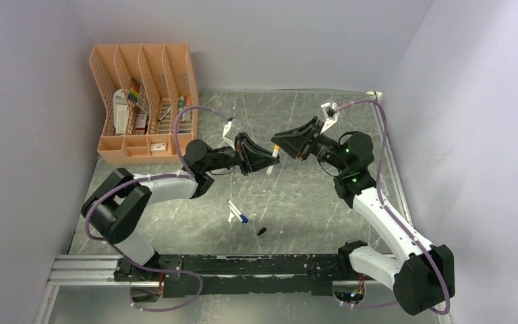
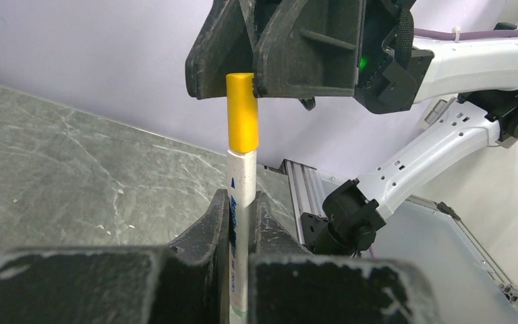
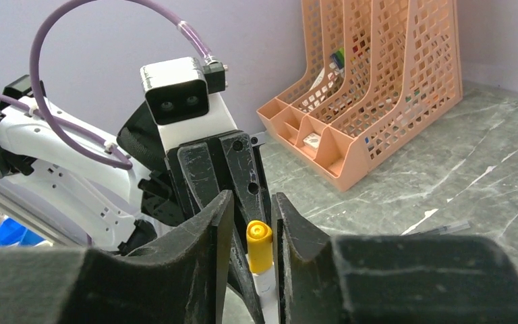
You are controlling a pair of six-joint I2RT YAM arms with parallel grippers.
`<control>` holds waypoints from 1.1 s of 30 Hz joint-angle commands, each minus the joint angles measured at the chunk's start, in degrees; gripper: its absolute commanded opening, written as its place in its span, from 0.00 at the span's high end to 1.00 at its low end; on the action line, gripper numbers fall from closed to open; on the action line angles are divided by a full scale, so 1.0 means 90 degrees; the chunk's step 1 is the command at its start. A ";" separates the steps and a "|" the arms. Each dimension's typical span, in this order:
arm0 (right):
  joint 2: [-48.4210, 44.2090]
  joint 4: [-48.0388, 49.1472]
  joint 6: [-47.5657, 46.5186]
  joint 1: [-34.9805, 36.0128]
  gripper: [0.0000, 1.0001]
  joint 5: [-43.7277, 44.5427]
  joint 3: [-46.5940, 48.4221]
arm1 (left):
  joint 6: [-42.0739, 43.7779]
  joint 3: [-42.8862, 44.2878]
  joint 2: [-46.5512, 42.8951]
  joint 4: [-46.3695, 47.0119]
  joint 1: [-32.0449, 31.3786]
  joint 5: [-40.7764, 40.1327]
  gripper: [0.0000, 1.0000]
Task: Insert the pens into the pen caps
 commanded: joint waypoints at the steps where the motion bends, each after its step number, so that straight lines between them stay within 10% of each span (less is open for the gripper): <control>1: 0.0006 -0.0001 -0.0072 0.0035 0.76 -0.0019 -0.0062 | -0.0044 0.0110 -0.0063 0.0058 0.0031 -0.0142 0.93; 11: 0.0008 -0.0112 -0.0150 0.0045 0.74 0.0011 -0.0111 | -0.0144 0.0143 -0.0098 -0.0035 0.0024 -0.0311 0.93; 17: -0.0003 -0.0211 -0.0221 0.0045 0.99 0.0074 -0.0099 | -0.0207 0.0196 -0.0060 -0.0085 0.0024 -0.0302 0.93; 33: 0.0027 -0.0418 -0.0523 0.0084 1.00 -0.0296 -0.0315 | -0.1134 0.0329 -0.0259 0.0282 0.0202 -0.0812 0.93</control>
